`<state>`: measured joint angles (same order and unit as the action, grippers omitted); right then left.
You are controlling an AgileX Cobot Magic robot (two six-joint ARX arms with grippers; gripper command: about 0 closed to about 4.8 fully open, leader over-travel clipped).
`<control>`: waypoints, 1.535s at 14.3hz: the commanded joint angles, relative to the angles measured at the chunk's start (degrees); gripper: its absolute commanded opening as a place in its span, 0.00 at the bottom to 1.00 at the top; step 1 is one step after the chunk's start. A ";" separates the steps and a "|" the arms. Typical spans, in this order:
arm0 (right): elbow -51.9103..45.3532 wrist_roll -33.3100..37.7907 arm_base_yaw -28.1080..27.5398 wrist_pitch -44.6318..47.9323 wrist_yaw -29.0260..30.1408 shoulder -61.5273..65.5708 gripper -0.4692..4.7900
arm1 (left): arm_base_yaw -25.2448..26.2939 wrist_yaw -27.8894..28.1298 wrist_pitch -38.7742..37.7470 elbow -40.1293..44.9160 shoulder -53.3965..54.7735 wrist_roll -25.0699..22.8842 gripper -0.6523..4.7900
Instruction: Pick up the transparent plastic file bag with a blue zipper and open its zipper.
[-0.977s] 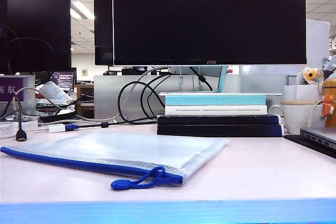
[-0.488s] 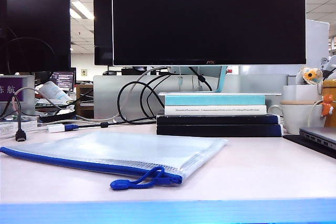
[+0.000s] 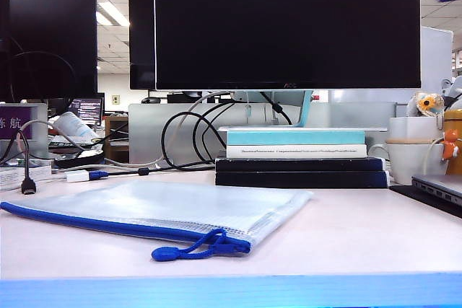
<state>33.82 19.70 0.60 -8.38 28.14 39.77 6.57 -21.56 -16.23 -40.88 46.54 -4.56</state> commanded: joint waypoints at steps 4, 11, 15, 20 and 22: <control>0.31 -2.21 0.02 -0.66 15.37 2.82 0.09 | -16.22 -0.70 -12.07 -18.69 26.47 -10.71 0.11; 0.31 -5.40 -0.24 -6.82 11.61 3.06 0.09 | -47.56 20.50 -5.29 -18.71 36.96 0.59 0.11; 0.31 -6.36 -0.22 -8.35 11.63 3.06 0.09 | -56.83 28.20 0.11 -19.02 43.95 2.03 0.11; 0.31 -7.78 -0.20 -10.71 11.61 3.04 0.09 | -50.75 31.74 -2.32 -19.02 42.64 1.01 0.11; 0.26 -6.95 0.61 -14.45 14.03 3.80 0.09 | -50.86 29.79 -5.60 -19.02 42.62 -0.07 0.11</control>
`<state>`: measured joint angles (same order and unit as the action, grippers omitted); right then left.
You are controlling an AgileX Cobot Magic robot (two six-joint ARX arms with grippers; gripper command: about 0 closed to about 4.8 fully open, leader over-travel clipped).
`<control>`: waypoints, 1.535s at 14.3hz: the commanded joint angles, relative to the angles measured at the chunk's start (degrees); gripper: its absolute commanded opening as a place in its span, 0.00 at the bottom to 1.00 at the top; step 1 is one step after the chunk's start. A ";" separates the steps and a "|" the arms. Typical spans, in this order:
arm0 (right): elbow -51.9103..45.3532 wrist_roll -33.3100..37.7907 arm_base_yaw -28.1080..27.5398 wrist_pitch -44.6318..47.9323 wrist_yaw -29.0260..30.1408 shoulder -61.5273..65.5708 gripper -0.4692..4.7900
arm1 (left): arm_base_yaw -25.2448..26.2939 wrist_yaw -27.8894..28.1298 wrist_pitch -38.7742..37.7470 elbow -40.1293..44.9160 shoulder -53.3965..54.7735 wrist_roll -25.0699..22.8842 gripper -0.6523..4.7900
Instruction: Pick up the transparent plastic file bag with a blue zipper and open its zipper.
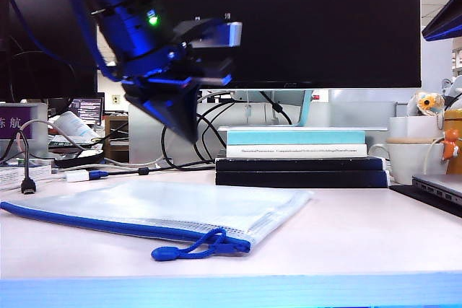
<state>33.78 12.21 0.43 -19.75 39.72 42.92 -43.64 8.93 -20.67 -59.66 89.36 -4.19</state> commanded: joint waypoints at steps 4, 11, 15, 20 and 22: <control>0.09 0.46 4.72 -4.02 4.96 5.55 0.09 | -0.85 -3.32 -1.55 -0.24 -0.20 -2.86 0.11; 0.00 1.38 4.22 4.63 -18.58 -14.71 0.09 | 18.08 -3.85 -2.84 3.13 -24.20 -2.89 0.11; -0.37 1.31 4.26 4.57 -26.56 -24.57 0.09 | 21.73 -4.02 0.83 8.52 -32.46 -4.00 0.11; -0.57 1.38 4.33 2.78 -25.73 -25.29 0.09 | 21.70 -4.74 2.58 14.43 -37.29 -2.49 0.11; -2.64 5.95 4.33 3.32 -21.97 -24.92 0.09 | 21.64 -15.10 0.98 14.43 -37.27 -2.62 0.11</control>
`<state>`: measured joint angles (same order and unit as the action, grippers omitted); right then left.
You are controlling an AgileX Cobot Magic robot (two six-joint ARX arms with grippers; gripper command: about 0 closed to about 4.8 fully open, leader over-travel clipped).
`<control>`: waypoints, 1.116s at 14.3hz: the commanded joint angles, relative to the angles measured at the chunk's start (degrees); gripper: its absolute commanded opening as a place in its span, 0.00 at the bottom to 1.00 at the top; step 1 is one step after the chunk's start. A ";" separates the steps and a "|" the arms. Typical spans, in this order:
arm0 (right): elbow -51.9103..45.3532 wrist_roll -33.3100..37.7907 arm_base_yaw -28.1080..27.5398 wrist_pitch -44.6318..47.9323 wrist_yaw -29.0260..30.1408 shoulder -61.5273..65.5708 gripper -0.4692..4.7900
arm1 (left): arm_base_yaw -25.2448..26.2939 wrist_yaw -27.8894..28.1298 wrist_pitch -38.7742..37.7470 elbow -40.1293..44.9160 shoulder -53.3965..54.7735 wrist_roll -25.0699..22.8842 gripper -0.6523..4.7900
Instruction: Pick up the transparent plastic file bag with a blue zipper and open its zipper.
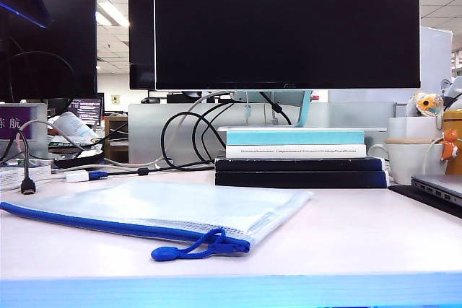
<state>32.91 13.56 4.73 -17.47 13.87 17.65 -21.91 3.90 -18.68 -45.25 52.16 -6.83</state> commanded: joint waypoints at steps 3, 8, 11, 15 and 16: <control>-7.65 13.33 0.39 4.66 13.97 4.52 0.09 | -3.23 -14.19 -1.20 0.04 -0.04 1.95 0.11; -9.33 20.96 7.48 25.53 29.66 36.79 0.09 | -23.47 2.78 -0.37 0.15 12.02 6.88 0.11; -8.79 22.84 13.38 33.81 26.71 47.34 0.09 | -24.22 -2.58 8.52 3.26 16.17 8.46 0.11; -8.44 28.57 14.23 42.93 31.04 60.00 0.32 | -24.13 -5.16 17.75 13.84 16.06 8.39 0.11; -8.39 28.87 14.69 43.69 31.23 61.07 0.33 | -24.15 -7.41 18.73 14.14 16.06 8.39 0.11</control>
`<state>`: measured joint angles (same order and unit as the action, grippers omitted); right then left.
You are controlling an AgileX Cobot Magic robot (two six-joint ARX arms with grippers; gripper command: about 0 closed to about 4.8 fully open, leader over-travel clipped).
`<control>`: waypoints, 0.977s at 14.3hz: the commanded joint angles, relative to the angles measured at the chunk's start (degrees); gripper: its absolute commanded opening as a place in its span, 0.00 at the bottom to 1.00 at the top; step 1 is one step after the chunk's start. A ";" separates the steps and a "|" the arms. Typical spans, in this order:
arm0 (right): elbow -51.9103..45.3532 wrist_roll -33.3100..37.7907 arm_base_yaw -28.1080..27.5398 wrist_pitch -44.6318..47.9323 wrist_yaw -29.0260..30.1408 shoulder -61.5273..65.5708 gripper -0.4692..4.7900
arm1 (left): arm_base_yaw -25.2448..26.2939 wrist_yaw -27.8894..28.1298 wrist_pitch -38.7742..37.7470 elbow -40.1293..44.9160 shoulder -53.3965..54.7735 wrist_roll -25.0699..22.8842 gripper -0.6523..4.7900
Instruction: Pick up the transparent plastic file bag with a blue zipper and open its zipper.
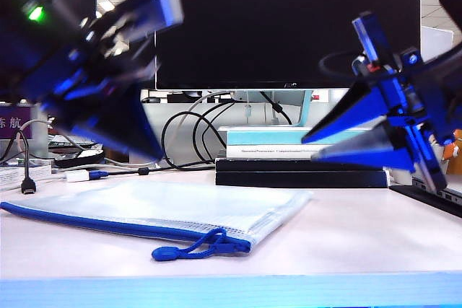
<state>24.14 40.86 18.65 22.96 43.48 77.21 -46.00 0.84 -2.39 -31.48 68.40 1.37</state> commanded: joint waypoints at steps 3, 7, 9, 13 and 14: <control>0.44 2.80 0.81 4.33 1.64 3.78 0.44 | -0.22 -6.69 4.68 0.39 -0.20 0.17 0.11; 1.18 3.10 2.05 4.35 1.60 6.21 0.45 | -0.20 -6.40 5.51 0.39 -0.20 -1.44 0.11; 1.64 3.08 2.08 4.50 1.42 8.37 0.49 | -0.20 -6.01 5.53 0.39 -0.20 -1.57 0.11; 3.30 3.65 2.16 4.74 1.66 12.17 0.49 | -0.20 -5.99 7.02 0.39 -0.20 -1.62 0.11; 3.69 3.74 2.16 4.72 1.66 12.83 0.49 | -0.20 -5.99 7.21 0.39 -0.20 -1.60 0.11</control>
<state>27.27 44.29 20.78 26.70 44.84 89.71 -46.17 -5.19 3.75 -31.11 68.34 -0.14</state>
